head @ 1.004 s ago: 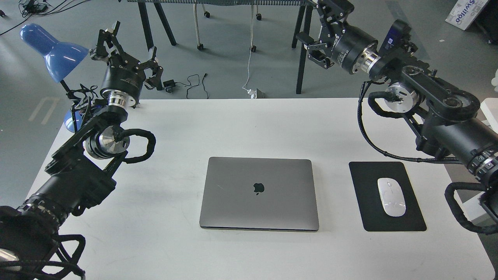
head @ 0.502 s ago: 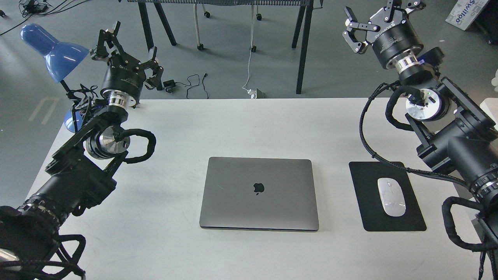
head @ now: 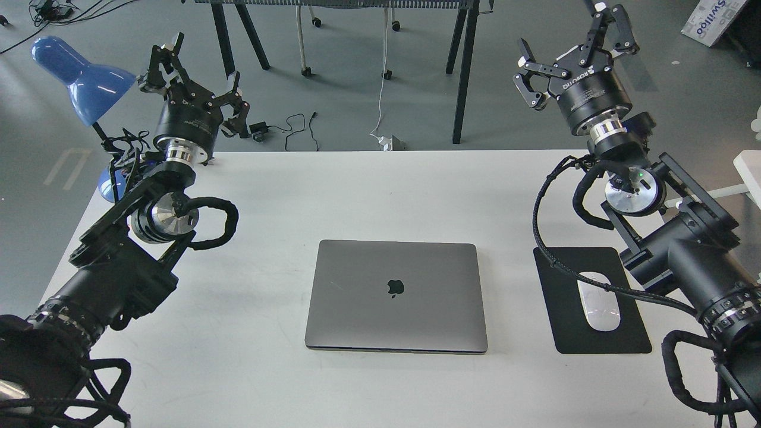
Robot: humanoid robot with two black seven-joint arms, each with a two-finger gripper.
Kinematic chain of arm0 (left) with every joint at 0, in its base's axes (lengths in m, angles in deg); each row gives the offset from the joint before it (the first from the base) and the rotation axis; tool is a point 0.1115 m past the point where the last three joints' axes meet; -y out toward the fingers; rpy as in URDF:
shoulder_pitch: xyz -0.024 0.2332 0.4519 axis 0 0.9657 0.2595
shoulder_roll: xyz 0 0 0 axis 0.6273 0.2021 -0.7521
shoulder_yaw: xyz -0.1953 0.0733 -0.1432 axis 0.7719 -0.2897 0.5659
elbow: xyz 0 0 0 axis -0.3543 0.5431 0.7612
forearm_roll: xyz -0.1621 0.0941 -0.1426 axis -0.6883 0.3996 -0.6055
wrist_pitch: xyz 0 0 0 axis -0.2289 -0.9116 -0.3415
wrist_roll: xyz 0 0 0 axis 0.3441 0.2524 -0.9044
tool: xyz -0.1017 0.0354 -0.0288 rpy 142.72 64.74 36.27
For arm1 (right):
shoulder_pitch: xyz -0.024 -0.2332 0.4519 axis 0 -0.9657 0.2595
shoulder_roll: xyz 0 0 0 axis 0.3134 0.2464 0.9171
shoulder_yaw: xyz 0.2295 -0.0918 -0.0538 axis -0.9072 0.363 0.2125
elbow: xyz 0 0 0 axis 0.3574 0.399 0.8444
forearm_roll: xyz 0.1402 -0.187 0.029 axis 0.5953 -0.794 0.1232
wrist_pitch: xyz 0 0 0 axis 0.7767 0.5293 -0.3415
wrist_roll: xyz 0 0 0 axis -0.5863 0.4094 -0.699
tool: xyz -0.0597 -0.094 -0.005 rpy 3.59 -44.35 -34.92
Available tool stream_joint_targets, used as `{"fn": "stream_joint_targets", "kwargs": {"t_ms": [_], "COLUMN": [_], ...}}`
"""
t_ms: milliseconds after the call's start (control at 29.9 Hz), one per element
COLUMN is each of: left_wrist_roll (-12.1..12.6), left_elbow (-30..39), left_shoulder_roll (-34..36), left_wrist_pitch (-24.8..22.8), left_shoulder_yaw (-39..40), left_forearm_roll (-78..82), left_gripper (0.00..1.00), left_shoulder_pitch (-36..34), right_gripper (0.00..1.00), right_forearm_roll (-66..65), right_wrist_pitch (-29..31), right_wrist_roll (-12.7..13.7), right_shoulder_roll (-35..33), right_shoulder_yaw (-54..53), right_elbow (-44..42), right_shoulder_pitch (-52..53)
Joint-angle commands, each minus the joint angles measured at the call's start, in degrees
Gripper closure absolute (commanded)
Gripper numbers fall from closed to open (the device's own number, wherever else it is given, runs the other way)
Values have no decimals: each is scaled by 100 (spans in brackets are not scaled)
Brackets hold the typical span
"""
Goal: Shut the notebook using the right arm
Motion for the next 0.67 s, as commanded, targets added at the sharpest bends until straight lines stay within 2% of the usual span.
{"fn": "stream_joint_targets", "kwargs": {"t_ms": [0,636], "left_wrist_roll": [0,0], "left_elbow": [7,7], "left_shoulder_roll": [0,-9], "left_wrist_pitch": [0,0], "left_shoulder_yaw": [-1,-1], "left_forearm_roll": [0,0], "left_gripper": [0,0], "left_shoulder_pitch": [0,0], "right_gripper": [0,0], "right_forearm_roll": [-2,-20], "right_wrist_pitch": [129,138], "right_wrist_roll": [-42,-51], "right_shoulder_roll": [69,149], "right_shoulder_yaw": [11,55], "right_elbow": [-10,-63], "right_shoulder_pitch": [-6,-6]}}
